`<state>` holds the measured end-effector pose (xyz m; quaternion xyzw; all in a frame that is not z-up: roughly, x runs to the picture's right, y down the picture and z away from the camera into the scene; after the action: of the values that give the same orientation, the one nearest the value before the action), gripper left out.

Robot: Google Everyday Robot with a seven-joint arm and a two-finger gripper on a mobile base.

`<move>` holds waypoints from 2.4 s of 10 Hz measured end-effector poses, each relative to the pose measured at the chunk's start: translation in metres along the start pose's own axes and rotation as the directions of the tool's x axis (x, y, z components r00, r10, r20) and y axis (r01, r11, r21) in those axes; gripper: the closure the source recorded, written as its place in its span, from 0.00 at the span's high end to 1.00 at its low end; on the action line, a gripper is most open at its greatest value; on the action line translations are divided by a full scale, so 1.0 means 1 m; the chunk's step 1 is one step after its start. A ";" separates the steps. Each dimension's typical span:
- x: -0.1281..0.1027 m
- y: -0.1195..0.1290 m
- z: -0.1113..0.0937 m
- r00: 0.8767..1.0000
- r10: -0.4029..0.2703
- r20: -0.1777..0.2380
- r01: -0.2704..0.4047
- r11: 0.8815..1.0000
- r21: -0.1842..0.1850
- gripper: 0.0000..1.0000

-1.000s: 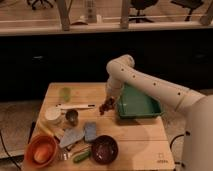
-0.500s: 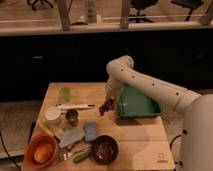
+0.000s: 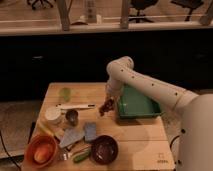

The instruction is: Place grapes in table surface

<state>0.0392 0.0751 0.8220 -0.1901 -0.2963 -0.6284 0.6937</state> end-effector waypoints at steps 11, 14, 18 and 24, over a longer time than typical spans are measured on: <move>0.001 0.000 0.006 1.000 -0.010 0.024 0.009 1.000 0.016 0.04; 0.001 0.001 0.007 0.999 -0.010 0.030 0.009 1.000 0.021 0.04; 0.003 0.001 0.008 0.999 -0.009 0.038 0.007 1.000 0.029 0.04; 0.005 0.004 0.008 0.999 -0.003 0.048 0.001 0.999 0.040 0.04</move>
<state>0.0422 0.0771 0.8315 -0.1911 -0.3255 -0.6182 0.6895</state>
